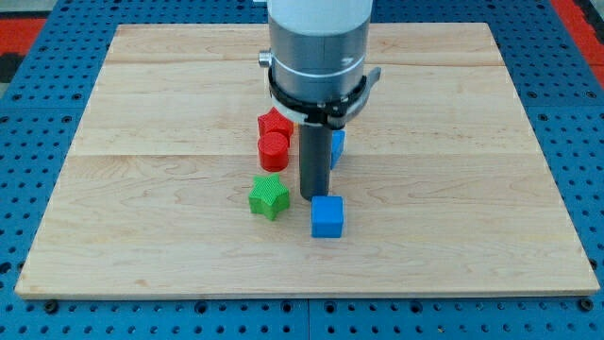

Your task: Move green star below red circle

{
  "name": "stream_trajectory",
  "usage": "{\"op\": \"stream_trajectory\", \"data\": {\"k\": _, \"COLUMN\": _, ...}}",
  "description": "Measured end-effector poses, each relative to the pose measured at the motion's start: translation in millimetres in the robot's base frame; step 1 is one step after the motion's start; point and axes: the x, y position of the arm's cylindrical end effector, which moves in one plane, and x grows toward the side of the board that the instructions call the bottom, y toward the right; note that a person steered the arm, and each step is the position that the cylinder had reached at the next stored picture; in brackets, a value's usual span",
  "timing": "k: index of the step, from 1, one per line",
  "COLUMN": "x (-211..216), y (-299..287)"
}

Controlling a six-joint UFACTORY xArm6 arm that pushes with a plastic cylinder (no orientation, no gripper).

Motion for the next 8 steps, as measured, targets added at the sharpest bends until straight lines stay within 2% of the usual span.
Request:
{"op": "stream_trajectory", "data": {"k": 3, "x": 16.7, "y": -26.2}}
{"op": "stream_trajectory", "data": {"k": 4, "x": 16.6, "y": -55.0}}
{"op": "stream_trajectory", "data": {"k": 6, "x": 43.4, "y": -72.0}}
{"op": "stream_trajectory", "data": {"k": 7, "x": 30.1, "y": -114.5}}
{"op": "stream_trajectory", "data": {"k": 8, "x": 24.4, "y": -93.8}}
